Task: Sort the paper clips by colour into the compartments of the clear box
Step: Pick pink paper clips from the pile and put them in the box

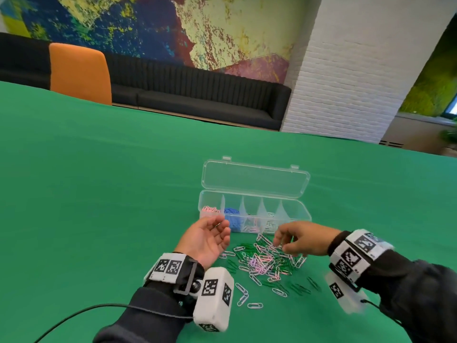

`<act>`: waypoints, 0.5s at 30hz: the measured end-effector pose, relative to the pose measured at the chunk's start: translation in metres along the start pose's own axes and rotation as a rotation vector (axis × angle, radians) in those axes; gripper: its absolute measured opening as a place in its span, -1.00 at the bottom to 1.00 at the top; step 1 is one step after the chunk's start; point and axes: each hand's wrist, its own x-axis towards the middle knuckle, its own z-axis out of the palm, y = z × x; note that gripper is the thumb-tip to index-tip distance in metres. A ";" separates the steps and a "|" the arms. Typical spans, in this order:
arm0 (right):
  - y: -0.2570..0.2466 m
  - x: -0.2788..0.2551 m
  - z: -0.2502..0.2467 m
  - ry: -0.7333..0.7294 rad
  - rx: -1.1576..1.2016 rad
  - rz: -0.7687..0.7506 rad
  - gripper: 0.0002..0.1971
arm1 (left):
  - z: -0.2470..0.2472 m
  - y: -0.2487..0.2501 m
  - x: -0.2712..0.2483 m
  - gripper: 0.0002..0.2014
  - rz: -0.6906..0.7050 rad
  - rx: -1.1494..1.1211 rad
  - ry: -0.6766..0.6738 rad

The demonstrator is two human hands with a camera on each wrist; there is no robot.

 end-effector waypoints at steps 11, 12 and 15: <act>-0.006 0.016 0.019 0.142 -0.191 -0.046 -0.93 | -0.003 -0.005 0.006 -0.79 -0.005 0.009 0.042; -0.011 0.019 0.021 0.139 -0.187 -0.066 -0.93 | -0.003 -0.006 0.007 -0.79 -0.011 0.014 0.040; -0.023 0.030 0.030 0.073 -0.265 -0.069 -0.95 | -0.004 -0.008 0.010 -0.80 -0.035 0.020 0.030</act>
